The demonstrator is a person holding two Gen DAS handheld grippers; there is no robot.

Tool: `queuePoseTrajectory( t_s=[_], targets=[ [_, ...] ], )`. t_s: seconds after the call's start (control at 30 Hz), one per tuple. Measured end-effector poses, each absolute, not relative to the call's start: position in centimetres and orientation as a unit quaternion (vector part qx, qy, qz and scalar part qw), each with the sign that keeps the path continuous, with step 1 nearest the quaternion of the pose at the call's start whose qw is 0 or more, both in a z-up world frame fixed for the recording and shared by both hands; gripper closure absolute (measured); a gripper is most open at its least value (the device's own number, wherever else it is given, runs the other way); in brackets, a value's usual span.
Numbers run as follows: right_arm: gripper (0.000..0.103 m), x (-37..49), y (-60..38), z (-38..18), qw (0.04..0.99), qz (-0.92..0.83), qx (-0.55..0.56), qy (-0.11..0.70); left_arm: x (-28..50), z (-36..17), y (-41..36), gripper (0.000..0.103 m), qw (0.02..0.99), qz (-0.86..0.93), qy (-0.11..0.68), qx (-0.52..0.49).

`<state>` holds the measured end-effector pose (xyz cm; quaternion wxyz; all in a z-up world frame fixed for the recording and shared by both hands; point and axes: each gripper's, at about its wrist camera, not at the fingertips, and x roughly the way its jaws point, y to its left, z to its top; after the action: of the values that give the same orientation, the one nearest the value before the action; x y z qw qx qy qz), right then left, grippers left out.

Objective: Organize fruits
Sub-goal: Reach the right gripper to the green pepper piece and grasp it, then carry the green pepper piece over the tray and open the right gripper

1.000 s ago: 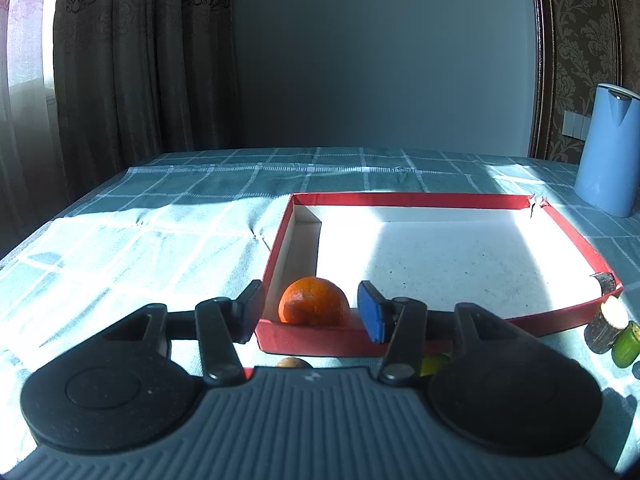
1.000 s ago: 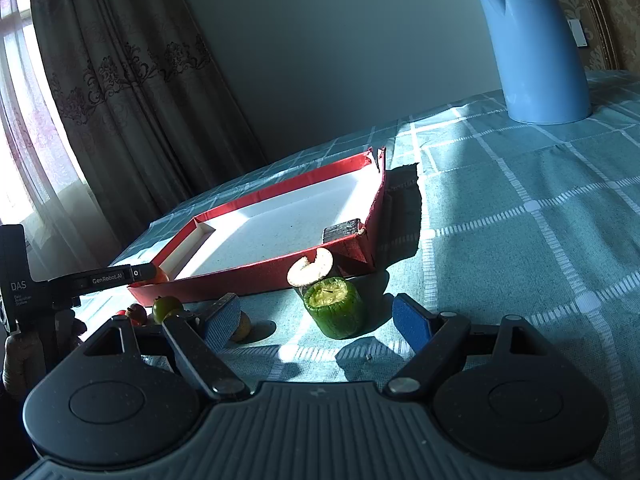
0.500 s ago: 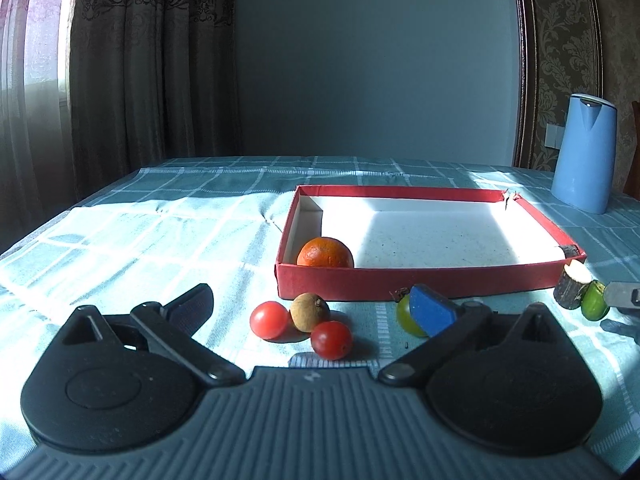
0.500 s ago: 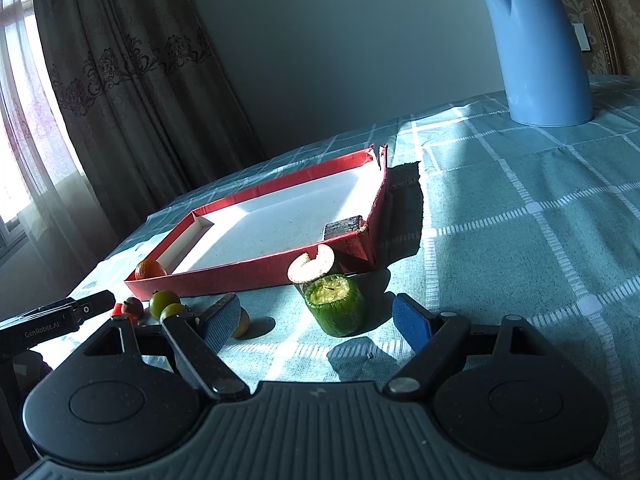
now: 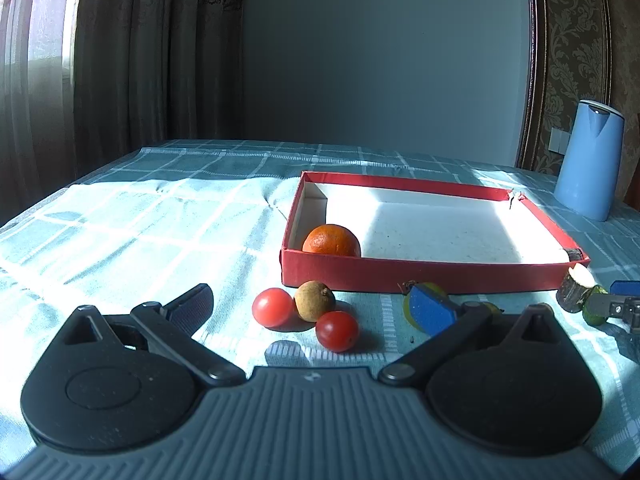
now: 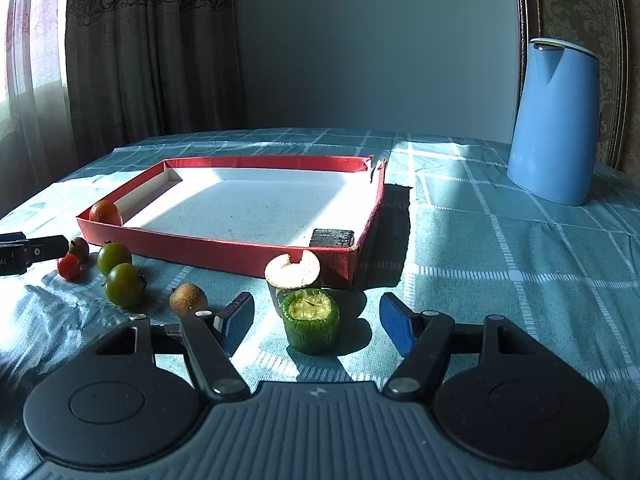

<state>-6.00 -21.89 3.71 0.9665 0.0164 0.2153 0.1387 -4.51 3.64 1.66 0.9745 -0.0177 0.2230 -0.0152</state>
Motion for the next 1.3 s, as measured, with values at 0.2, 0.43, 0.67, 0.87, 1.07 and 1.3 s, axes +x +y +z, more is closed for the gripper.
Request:
queuePoseTrajectory(
  t_s=[0.2, 0.43, 0.67, 0.87, 1.07, 1.3],
  targets=[
    [0.058, -5.5, -21.8, 3.3, 0.963, 0.141, 0.011, 0.230, -4.6, 1.6, 3.5, 0.000, 0.975, -0.013, 0.223, -0.014],
    [0.062, -5.0, -22.0, 3.1, 0.959, 0.148, 0.019, 0.241, -4.2, 1.5, 3.3, 0.000, 0.971, -0.002, 0.237, -0.008],
    [0.062, -4.9, -21.8, 3.0, 0.958, 0.148, 0.015, 0.244, -3.6, 1.3, 3.3, 0.000, 0.967, 0.004, 0.254, -0.006],
    [0.070, -4.7, -21.7, 2.8, 0.958, 0.149, 0.012, 0.246, -3.3, 1.2, 3.5, 0.000, 0.965, 0.011, 0.263, -0.012],
    [0.073, -4.9, -21.7, 2.9, 0.958, 0.150, 0.008, 0.244, -3.3, 1.1, 3.6, 0.000, 0.964, 0.011, 0.267, -0.014],
    [0.073, -5.0, -22.2, 2.9, 0.958, 0.159, 0.023, 0.238, -3.1, 1.1, 3.8, 0.000, 0.962, 0.012, 0.273, -0.019]
  ],
)
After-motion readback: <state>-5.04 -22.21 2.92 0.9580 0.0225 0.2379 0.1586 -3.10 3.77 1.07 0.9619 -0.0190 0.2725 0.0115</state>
